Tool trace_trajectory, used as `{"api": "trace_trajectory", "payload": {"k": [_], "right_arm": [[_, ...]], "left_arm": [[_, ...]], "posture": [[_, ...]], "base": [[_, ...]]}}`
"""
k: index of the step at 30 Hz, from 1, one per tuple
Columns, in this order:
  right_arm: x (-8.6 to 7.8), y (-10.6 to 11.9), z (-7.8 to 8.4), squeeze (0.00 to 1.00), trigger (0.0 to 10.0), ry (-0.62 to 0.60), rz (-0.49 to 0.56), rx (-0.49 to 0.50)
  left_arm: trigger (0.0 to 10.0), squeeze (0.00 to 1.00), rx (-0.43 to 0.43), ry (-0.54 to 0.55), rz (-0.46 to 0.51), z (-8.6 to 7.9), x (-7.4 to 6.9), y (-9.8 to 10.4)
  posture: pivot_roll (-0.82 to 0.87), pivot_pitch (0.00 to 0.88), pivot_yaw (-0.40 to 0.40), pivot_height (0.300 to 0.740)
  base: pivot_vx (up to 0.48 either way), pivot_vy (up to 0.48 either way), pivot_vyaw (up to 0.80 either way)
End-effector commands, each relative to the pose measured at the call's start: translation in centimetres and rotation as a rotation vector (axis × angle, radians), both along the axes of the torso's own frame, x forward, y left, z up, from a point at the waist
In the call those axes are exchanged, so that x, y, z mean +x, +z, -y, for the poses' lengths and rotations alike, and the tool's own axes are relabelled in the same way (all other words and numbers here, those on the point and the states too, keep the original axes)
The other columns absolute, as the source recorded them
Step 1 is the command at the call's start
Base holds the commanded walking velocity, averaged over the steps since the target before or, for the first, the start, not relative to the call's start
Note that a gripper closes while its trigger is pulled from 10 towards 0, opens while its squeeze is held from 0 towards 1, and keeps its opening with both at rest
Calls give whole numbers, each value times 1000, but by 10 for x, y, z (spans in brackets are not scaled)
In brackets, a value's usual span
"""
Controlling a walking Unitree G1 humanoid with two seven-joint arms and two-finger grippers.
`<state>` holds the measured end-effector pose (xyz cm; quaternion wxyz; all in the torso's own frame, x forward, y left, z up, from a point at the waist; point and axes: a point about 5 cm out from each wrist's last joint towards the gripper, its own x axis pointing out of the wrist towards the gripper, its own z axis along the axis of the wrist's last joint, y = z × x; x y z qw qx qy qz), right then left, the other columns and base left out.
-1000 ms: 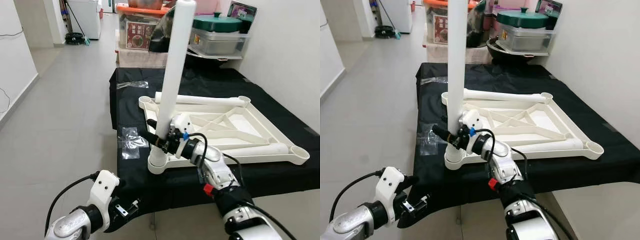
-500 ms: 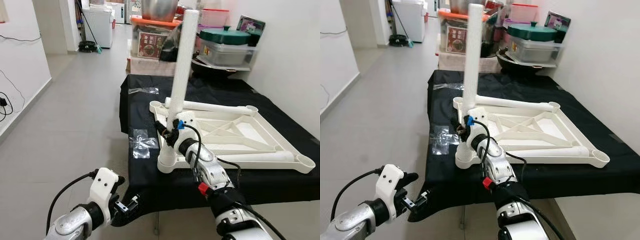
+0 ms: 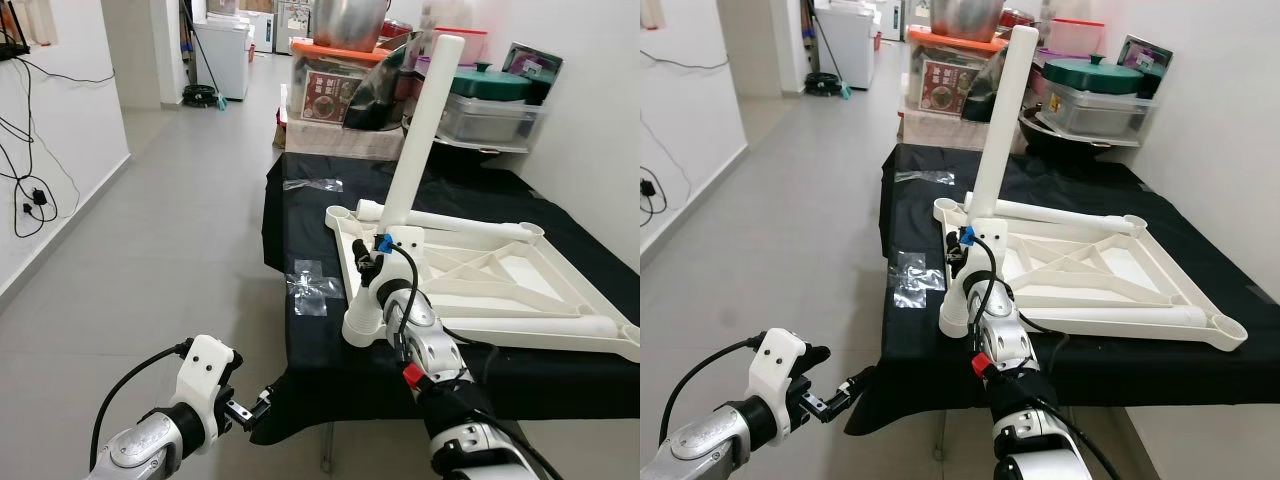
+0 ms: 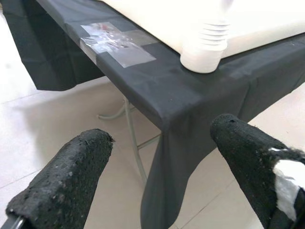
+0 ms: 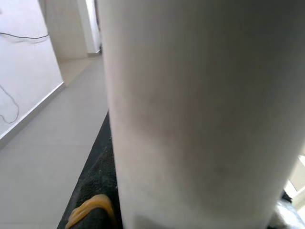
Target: Building children table
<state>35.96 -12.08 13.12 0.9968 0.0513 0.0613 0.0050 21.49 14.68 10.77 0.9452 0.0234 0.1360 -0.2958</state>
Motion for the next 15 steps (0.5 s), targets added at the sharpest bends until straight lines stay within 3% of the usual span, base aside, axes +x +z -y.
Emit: {"api": "trace_trajectory", "payload": {"k": [1, 15], "right_arm": [[-14, -41, 20, 0, 10000, -105, -178, -18], [-17, -39, 35, 0, 10000, -309, -157, -36]], "left_arm": [[10000, 0, 1, 9, 2, 0, 2, -1], [10000, 0, 11, 21, 12, -3, 5, 0]], "posture": [[84, 0, -109, 740], [80, 0, -103, 740]], "base": [[0, 0, 0], [0, 0, 0]]}}
